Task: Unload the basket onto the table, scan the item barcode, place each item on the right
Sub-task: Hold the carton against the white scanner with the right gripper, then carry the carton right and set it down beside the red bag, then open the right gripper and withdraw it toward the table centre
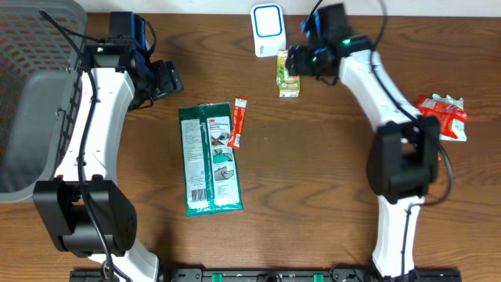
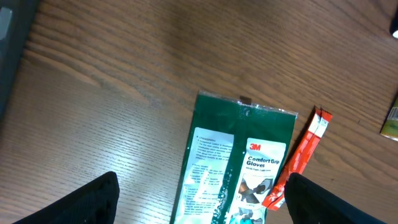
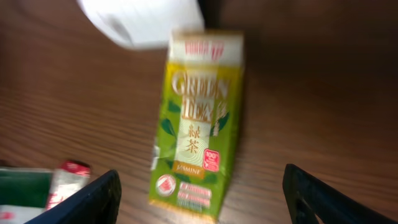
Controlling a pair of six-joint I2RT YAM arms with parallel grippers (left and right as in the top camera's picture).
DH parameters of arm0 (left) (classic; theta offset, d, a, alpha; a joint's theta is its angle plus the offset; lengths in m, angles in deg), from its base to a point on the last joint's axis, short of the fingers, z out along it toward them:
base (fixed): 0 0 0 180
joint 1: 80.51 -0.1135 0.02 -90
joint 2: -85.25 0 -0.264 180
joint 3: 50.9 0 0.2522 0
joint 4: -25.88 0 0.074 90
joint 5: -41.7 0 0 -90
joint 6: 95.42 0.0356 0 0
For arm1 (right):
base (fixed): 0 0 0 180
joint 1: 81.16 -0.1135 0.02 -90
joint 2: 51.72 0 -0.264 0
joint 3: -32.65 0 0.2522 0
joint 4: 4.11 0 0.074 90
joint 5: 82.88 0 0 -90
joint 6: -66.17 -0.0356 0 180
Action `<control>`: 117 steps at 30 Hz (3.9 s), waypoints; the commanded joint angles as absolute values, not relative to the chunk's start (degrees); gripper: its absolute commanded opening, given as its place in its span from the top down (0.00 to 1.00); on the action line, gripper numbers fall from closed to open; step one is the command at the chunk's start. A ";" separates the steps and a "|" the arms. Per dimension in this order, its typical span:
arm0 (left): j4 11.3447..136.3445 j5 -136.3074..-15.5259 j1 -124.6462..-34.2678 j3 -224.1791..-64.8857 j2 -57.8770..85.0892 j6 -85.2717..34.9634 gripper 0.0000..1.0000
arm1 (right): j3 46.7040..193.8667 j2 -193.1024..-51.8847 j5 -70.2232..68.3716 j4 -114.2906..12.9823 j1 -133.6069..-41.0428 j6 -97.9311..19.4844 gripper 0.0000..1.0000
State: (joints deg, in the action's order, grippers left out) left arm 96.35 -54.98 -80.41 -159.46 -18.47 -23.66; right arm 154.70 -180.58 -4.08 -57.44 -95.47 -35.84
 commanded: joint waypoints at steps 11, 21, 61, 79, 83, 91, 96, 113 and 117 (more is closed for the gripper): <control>96.61 -54.21 -80.56 -159.48 -18.49 -23.96 0.14 | 154.22 -188.64 5.64 -54.64 -99.20 -36.64 0.64; 96.61 -54.23 -80.56 -159.48 -18.49 -23.96 0.14 | 154.24 -171.79 17.58 -70.86 -93.17 -36.64 0.73; 96.59 -54.21 -80.56 -159.48 -18.49 -23.96 0.14 | 141.65 -161.69 -19.73 -80.57 -61.52 -24.99 0.08; 94.03 -54.65 -80.54 -159.48 -18.49 -23.98 0.14 | 135.03 -161.72 -24.26 -76.59 -78.66 -28.05 0.06; 94.86 -60.05 -79.69 -158.24 -18.69 -23.96 0.68 | 130.18 -161.72 -24.24 -70.27 -83.58 -30.04 0.01; 89.02 -62.37 -71.36 -148.90 -20.00 -23.94 0.92 | 123.40 -161.72 -19.34 -59.30 -91.07 -37.50 0.05; 81.51 -59.96 -65.52 -146.13 -22.62 -23.96 0.92 | 122.35 -161.74 -12.89 -61.16 -92.78 -40.69 0.06; 66.38 -52.60 -57.90 -145.97 -36.59 -27.44 0.76 | 122.35 -161.76 -10.66 -62.86 -92.73 -37.87 0.02; 66.97 -63.24 -57.37 -145.97 -36.59 -27.39 0.76 | 122.35 -161.76 -8.32 -62.90 -92.71 -37.91 0.02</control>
